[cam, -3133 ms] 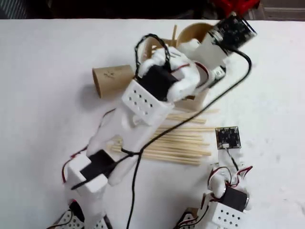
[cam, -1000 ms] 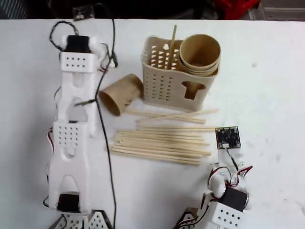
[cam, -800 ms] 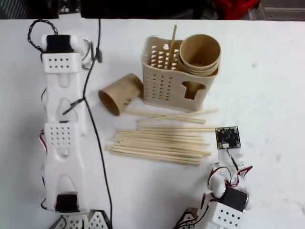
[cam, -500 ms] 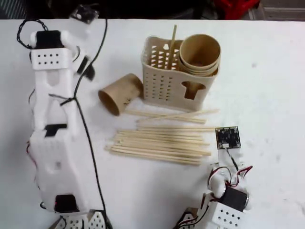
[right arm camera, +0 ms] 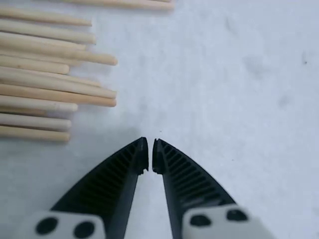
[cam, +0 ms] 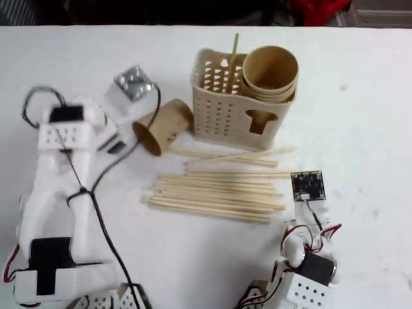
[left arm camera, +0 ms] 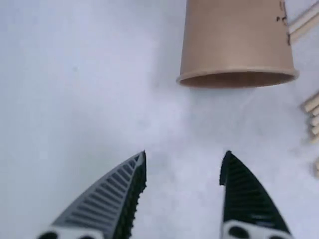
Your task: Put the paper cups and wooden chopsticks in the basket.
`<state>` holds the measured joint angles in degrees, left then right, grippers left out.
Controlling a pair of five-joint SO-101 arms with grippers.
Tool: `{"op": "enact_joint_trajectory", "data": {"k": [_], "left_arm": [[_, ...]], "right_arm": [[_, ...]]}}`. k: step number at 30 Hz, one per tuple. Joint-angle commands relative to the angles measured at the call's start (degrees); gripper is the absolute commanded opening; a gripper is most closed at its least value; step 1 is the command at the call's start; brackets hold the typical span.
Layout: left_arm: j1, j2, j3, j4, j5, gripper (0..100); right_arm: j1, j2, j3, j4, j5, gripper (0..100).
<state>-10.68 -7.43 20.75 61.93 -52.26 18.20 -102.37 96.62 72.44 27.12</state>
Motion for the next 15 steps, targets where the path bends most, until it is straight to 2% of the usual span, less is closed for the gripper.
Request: {"op": "enact_joint_trajectory", "data": {"k": [1,3,8,15], "left_arm": [[2.0,-3.0,12.4,-22.1,-0.5,28],[3.4,-1.4,13.5,-26.5,-0.3,28],[5.3,5.1,11.3,-35.4,6.0,28],[7.7,14.7,5.3,-37.8,6.9,28]], "right_arm": [[0.4,-0.6,0.3,0.3,0.4,3.5],[0.4,-0.6,0.3,0.3,0.4,3.5],[0.4,-0.6,0.3,0.3,0.4,3.5],[0.4,-0.6,0.3,0.3,0.4,3.5]]}}
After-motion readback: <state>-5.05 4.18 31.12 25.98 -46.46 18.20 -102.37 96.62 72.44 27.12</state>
